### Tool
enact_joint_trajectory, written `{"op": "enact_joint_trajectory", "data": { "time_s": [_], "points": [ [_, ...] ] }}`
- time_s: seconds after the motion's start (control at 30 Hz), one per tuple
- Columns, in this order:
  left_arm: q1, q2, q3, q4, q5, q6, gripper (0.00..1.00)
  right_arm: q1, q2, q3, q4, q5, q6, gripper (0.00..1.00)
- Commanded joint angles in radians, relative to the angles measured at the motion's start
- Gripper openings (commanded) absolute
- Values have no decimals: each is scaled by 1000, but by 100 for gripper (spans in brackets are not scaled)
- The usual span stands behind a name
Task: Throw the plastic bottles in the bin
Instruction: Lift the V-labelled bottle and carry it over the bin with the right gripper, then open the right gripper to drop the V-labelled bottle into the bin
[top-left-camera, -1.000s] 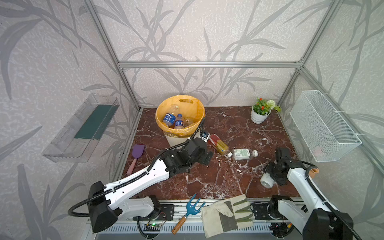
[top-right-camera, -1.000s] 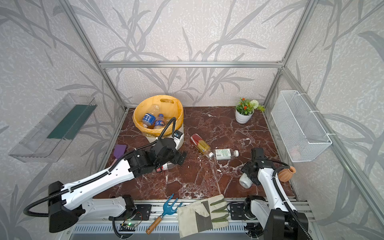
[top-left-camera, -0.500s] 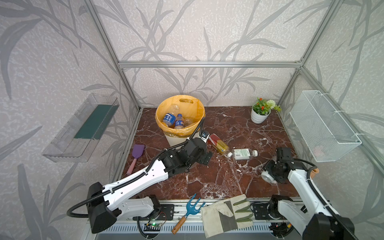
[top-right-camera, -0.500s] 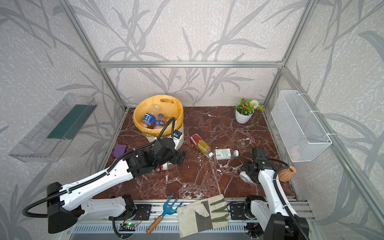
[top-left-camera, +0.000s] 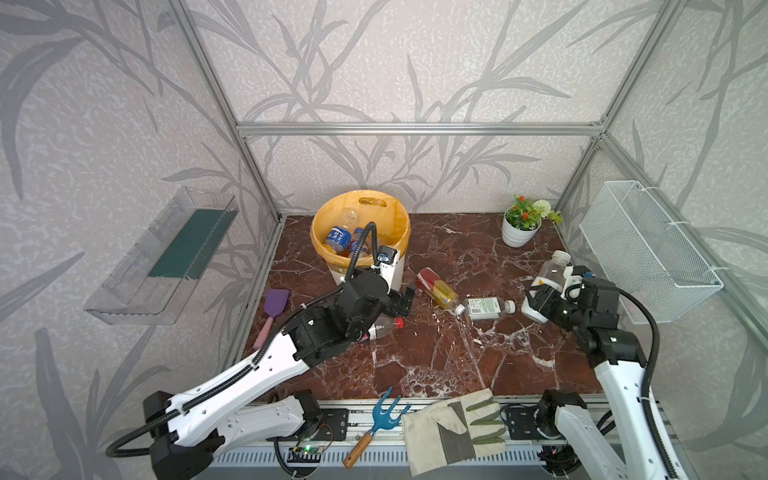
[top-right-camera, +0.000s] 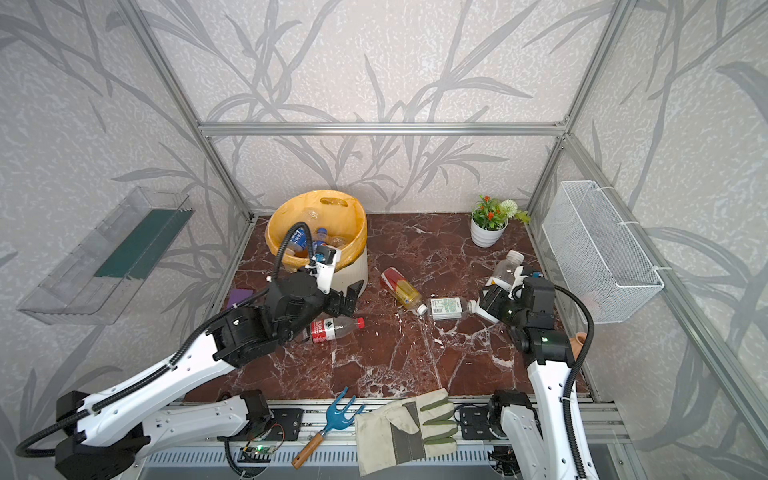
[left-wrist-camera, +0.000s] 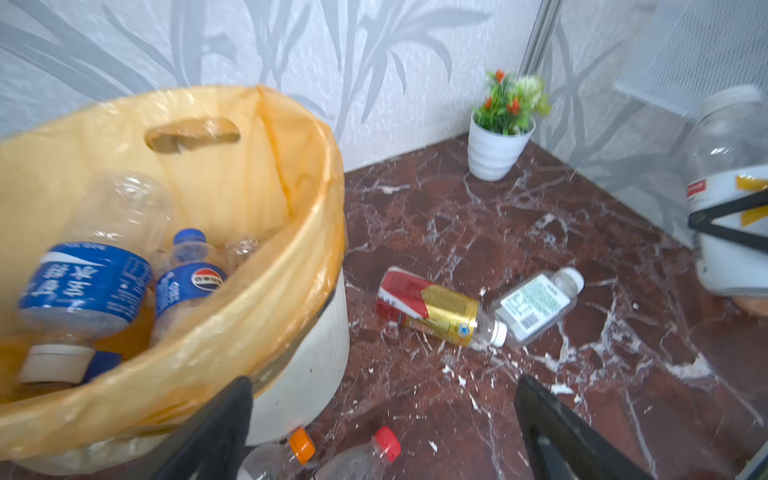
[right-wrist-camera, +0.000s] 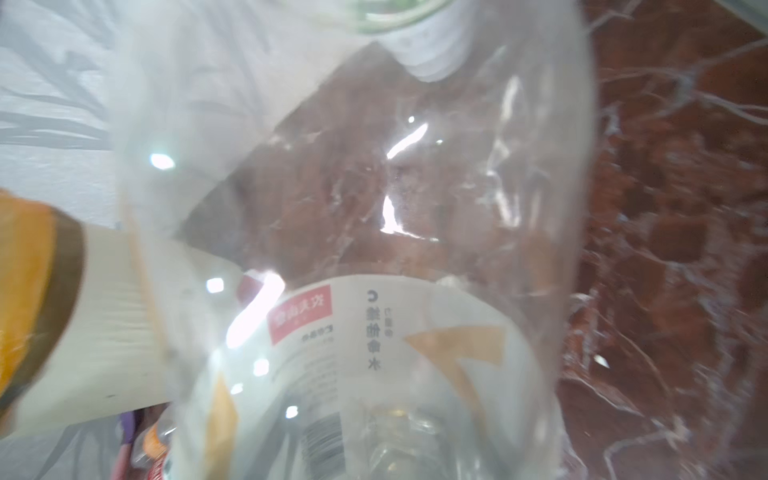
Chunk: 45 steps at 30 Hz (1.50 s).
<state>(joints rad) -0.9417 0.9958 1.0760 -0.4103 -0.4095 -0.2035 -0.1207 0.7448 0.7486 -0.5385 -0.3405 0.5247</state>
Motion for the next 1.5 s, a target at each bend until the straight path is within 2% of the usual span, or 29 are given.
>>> {"op": "enact_joint_trajectory", "data": {
  "time_s": [0.0, 0.1, 0.2, 0.3, 0.5, 0.6, 0.7, 0.77, 0.83, 0.9, 0.93, 1.0, 1.03, 1.1, 1.17, 1.2, 1.33, 1.47],
  "points": [
    [-2, -44, -8, 41, -88, 30, 97, 11, -2, 5, 236, -201, 5, 59],
    [-3, -88, -21, 60, -147, 46, 96, 65, 27, 38, 312, -233, 7, 59],
    [-3, -141, -44, 105, -188, 74, 96, 178, 82, 125, 289, -175, -57, 59],
    [-3, -160, -25, 81, -238, 83, 96, 294, 169, 210, 323, -142, -82, 60],
    [-2, -205, 5, -14, -362, 14, 97, 528, 388, 383, 472, -85, -80, 60],
    [1, -227, 9, -32, -419, 13, 99, 592, 506, 464, 595, -106, -16, 61],
    [10, -212, 71, -158, -478, -45, 99, 620, 656, 556, 737, -143, 144, 60],
    [24, -203, 104, -218, -490, -68, 99, 678, 788, 709, 689, -148, 150, 60],
    [41, -205, 109, -232, -476, -72, 99, 749, 933, 927, 531, -179, 58, 66],
    [64, -218, 101, -232, -443, -71, 99, 766, 1071, 1138, 353, -194, 27, 67],
    [76, -227, 99, -240, -423, -78, 99, 758, 1104, 1180, 343, -199, 49, 69],
    [94, -249, 91, -254, -399, -88, 99, 752, 1126, 1187, 376, -199, 85, 77],
    [103, -261, 87, -263, -389, -93, 99, 753, 1130, 1209, 344, -188, 59, 91],
    [117, -278, 84, -282, -374, -104, 99, 770, 1139, 1276, 225, -127, -32, 97],
    [127, -286, 86, -302, -352, -117, 99, 766, 1163, 1389, 63, -70, -100, 99],
    [129, -286, 88, -314, -344, -123, 99, 764, 1162, 1408, 36, -41, -113, 99],
    [132, -284, 82, -332, -318, -150, 99, 765, 1115, 1428, 17, 17, -160, 99],
    [133, -279, 68, -328, -298, -168, 99, 764, 997, 1334, 94, 77, -213, 99]
  ]
}}
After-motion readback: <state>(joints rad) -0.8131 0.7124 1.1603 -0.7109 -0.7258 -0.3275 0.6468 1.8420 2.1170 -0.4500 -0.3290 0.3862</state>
